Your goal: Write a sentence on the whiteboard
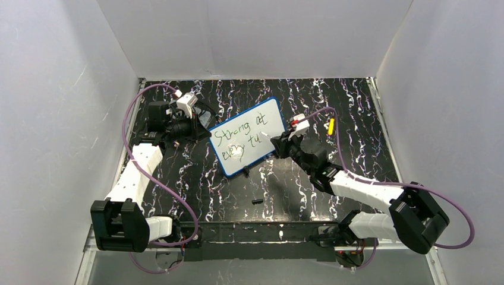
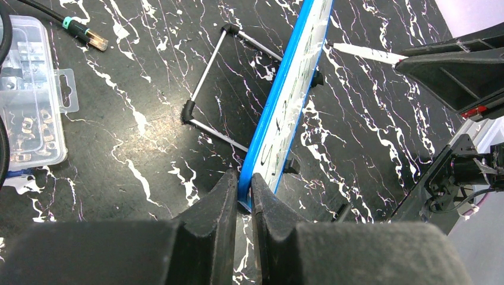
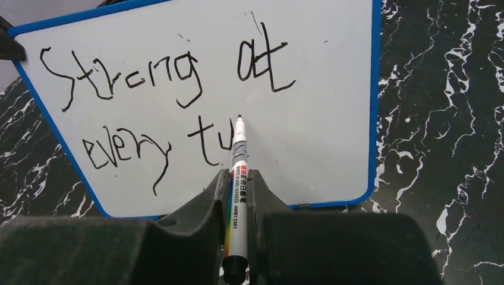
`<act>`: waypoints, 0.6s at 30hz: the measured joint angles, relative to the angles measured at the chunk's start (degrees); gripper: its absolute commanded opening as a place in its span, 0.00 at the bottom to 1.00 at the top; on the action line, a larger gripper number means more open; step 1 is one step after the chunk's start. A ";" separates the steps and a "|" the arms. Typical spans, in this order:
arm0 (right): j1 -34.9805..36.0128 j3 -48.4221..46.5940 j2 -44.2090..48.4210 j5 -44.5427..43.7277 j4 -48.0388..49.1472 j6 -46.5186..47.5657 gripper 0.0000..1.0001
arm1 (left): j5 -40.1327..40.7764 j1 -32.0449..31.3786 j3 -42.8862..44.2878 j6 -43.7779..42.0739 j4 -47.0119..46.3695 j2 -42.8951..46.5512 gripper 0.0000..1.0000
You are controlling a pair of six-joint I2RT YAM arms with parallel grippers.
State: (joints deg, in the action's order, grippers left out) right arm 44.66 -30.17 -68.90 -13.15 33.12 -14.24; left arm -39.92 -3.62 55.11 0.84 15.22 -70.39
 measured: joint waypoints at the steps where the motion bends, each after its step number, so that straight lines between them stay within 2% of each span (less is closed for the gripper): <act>1: 0.00 -0.22 -0.26 0.11 0.22 0.11 0.01 | 0.00 0.00 0.00 0.00 0.00 0.00 0.00; 9: -0.02 -0.92 -4.07 0.83 1.44 0.37 0.01 | 0.04 0.00 0.00 0.00 0.00 0.00 0.00; 18: -0.02 -0.79 -4.22 -0.02 1.77 0.13 0.01 | 0.02 0.00 0.00 0.00 0.02 0.00 0.00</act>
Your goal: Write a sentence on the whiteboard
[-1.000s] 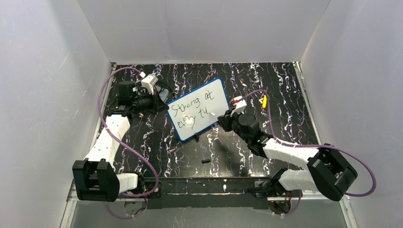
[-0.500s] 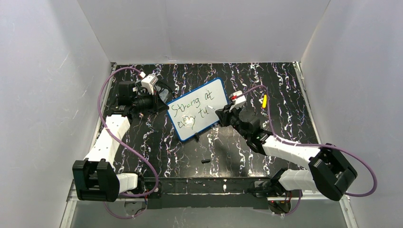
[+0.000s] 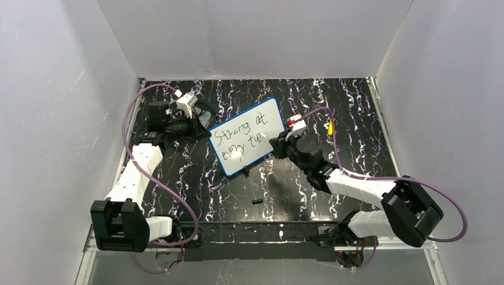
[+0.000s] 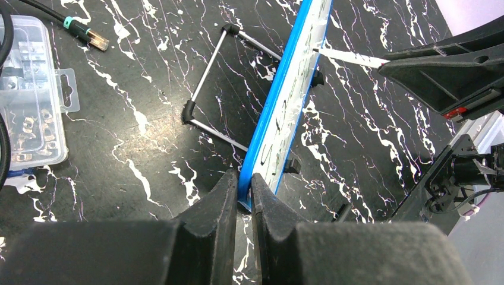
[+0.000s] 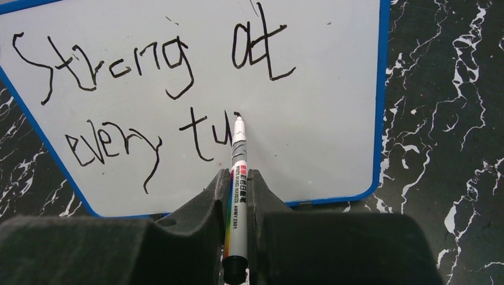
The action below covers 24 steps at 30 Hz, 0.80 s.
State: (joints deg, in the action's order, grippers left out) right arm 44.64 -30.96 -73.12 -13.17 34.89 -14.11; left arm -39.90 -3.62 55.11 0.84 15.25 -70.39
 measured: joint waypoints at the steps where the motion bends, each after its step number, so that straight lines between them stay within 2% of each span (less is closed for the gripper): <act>1: 0.00 0.13 0.02 -0.11 0.04 -0.15 0.01 | 0.00 0.00 0.00 0.00 0.00 0.00 0.00; 14: 0.00 2.67 0.66 -0.42 -0.20 -0.92 0.01 | 0.00 0.00 0.00 0.00 0.00 0.00 0.00; 24: 0.00 -0.66 0.52 -0.55 -1.57 0.50 0.01 | -0.02 0.00 0.00 0.00 0.00 0.00 0.00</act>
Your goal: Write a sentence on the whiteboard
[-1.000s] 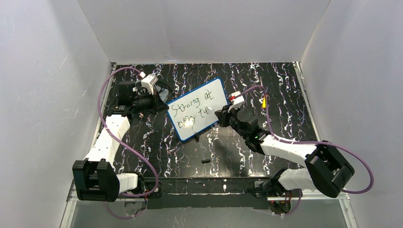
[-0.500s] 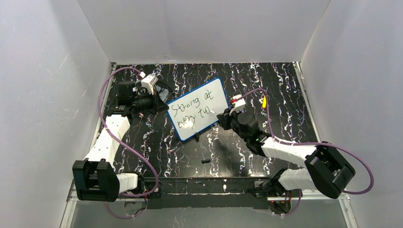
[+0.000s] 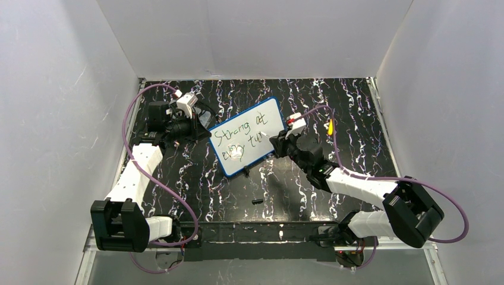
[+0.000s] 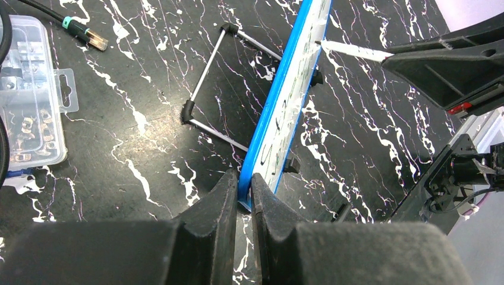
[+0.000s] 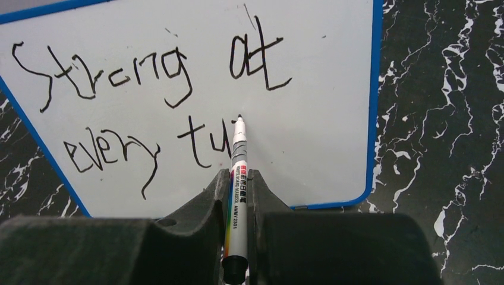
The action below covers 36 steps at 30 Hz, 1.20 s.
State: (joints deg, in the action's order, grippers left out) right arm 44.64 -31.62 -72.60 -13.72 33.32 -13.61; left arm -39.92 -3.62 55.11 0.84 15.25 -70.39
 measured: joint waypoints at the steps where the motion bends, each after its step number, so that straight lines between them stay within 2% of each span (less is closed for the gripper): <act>1: -0.02 -0.50 -0.09 -0.13 0.00 0.26 0.01 | 0.00 0.00 0.00 0.00 0.00 0.00 0.00; 19: -0.83 -0.37 1.95 -1.60 -0.31 0.39 0.01 | 0.00 0.00 0.00 0.00 0.02 0.00 0.00; 36: -1.90 -0.28 -0.33 -1.38 0.33 0.00 0.01 | 0.02 0.00 0.00 0.00 0.07 0.00 0.00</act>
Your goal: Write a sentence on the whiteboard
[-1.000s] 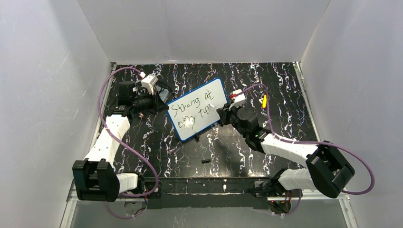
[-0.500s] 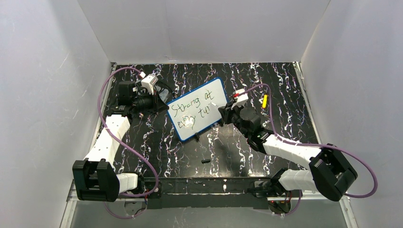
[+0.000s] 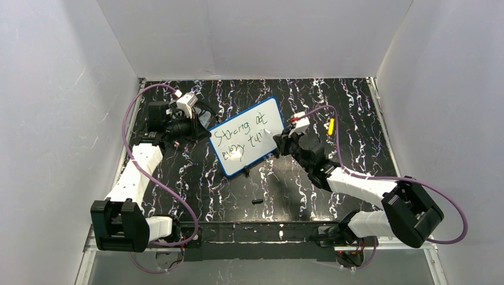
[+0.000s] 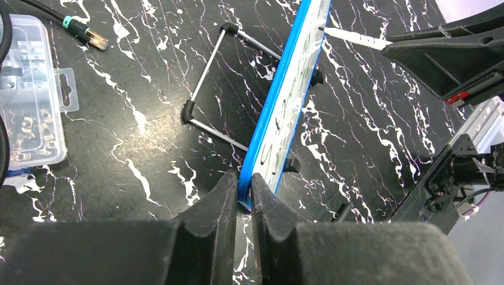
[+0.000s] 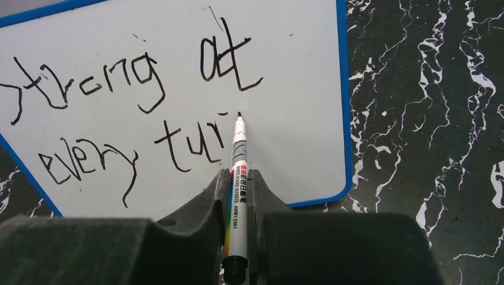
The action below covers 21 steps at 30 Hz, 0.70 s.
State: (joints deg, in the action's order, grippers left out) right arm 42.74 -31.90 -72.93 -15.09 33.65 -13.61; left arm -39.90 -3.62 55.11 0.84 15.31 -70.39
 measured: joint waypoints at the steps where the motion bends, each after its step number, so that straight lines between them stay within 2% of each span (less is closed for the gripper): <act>1: 0.00 0.33 0.00 0.00 0.42 -0.20 0.01 | -0.02 0.00 0.00 0.00 0.02 0.00 0.00; 10: 0.00 5.31 0.17 0.46 1.16 -3.02 0.01 | -0.02 0.02 0.00 0.00 0.07 0.00 0.00; 21: 0.00 4.17 0.22 0.44 0.28 -2.62 0.01 | -0.07 0.00 0.00 0.00 0.09 0.00 0.00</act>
State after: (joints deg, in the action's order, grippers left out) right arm 42.74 -27.73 -72.71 -14.66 33.93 -16.23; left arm -39.97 -3.62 55.11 0.84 15.40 -70.39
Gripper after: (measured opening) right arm 0.203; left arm 0.105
